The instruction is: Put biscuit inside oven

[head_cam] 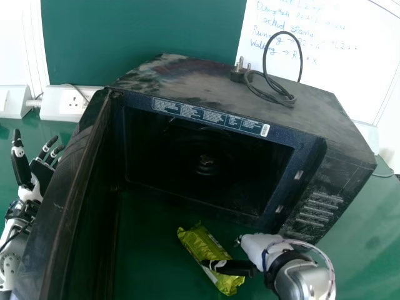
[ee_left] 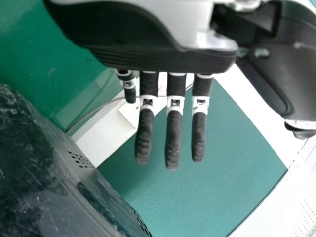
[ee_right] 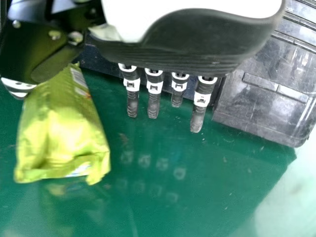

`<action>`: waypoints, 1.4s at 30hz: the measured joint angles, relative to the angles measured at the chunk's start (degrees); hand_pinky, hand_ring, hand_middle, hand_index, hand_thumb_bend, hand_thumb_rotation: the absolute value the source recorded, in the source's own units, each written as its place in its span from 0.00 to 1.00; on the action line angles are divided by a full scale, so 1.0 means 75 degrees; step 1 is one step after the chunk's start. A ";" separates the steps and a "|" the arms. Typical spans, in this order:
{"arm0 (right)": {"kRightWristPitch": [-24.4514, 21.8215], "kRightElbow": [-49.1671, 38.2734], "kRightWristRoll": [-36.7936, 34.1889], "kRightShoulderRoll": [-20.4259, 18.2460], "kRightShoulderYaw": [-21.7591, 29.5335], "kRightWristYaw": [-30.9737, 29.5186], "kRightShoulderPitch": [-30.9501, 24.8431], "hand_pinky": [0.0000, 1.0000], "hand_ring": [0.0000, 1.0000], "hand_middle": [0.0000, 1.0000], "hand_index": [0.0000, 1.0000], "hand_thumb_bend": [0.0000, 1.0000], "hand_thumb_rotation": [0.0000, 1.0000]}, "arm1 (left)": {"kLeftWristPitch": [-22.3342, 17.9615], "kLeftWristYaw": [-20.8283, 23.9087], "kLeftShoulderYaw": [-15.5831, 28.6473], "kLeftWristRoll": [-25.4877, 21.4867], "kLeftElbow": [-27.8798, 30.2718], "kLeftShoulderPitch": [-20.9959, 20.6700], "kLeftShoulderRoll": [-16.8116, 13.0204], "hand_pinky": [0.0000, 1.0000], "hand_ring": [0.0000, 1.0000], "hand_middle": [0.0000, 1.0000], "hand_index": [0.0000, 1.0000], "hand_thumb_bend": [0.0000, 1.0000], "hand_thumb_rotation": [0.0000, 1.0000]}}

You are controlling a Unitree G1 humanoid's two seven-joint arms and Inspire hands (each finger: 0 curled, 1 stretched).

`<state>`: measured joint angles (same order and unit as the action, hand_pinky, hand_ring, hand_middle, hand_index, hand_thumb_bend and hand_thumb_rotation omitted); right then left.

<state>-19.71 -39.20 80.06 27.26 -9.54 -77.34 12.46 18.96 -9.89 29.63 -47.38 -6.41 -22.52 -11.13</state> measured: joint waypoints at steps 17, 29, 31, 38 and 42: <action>0.0783 0.0369 0.0993 -0.0598 -0.0306 0.0367 -0.0073 0.76 0.89 0.95 0.93 1.00 0.36 | 0.0101 0.0110 -0.0016 -0.0001 0.0240 0.0067 0.0065 0.23 0.32 0.42 0.49 0.52 0.08; 0.0959 0.0933 0.1430 -0.0943 -0.0574 0.0235 0.0403 0.73 0.89 0.97 0.94 1.00 0.37 | 0.0101 0.0310 -0.0115 0.0004 0.0327 0.0085 0.0090 0.23 0.32 0.41 0.49 0.52 0.08; 0.0959 0.0971 0.1495 -0.1003 -0.0598 0.0197 0.0451 0.72 0.88 0.96 0.94 1.00 0.37 | 0.0101 0.0316 -0.0119 0.0004 0.0339 0.0085 0.0091 0.23 0.32 0.42 0.49 0.52 0.08; 0.0964 0.0954 0.1663 -0.1201 -0.0610 0.0197 0.0407 0.73 0.88 0.96 0.94 1.00 0.34 | 0.0101 0.0317 -0.0136 -0.0003 0.0352 0.0085 0.0129 0.23 0.32 0.42 0.49 0.52 0.08; 0.1027 0.0855 0.1802 -0.1238 -0.0669 0.0199 0.0327 0.69 0.86 0.96 0.96 1.00 0.36 | 0.0101 0.0318 -0.0136 -0.0004 0.0356 0.0085 0.0150 0.23 0.32 0.42 0.49 0.52 0.08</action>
<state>-12.01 -32.79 93.57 17.98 -14.55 -75.84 14.91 19.72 -7.51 28.61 -47.41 -3.74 -21.88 -10.01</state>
